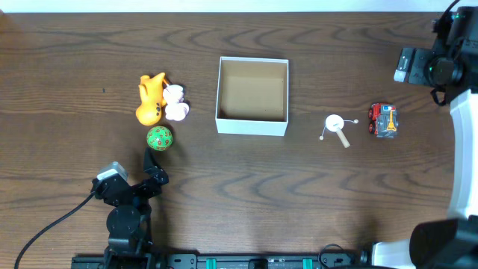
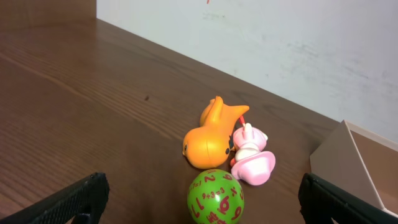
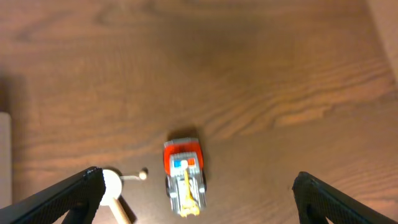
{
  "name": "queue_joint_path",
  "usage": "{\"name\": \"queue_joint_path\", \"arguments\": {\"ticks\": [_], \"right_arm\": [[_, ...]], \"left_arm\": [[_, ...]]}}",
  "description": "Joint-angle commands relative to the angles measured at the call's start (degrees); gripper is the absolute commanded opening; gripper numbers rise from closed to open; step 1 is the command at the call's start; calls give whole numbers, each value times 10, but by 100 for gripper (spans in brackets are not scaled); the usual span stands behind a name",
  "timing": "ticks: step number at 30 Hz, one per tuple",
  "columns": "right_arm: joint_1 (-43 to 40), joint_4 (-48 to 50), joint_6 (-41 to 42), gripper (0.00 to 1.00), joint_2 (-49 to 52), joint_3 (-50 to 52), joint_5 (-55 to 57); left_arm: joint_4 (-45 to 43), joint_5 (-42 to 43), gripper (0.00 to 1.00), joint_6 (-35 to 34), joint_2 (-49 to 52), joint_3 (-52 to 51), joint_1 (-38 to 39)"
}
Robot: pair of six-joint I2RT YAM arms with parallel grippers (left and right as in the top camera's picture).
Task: Pack container
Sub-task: 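Move right gripper over the red toy truck and grasp it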
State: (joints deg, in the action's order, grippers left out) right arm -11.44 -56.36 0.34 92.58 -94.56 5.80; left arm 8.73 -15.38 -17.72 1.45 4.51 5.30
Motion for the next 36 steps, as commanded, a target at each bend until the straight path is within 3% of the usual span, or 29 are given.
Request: {"name": "queue_joint_path", "arguments": {"ticks": [1, 11, 20, 36], "right_arm": [[-12, -10, -13, 99, 17, -15, 5], [-13, -45, -35, 99, 50, -13, -16], [-14, -50, -67, 99, 142, -13, -13], [-13, -44, -25, 99, 282, -13, -18]], "left_arm": [[5, -2, 98, 11, 0, -16, -3], [5, -1, 98, 11, 0, -16, -3], [5, -1, 98, 11, 0, -16, -3], [5, -2, 98, 11, 0, -16, -2]]}}
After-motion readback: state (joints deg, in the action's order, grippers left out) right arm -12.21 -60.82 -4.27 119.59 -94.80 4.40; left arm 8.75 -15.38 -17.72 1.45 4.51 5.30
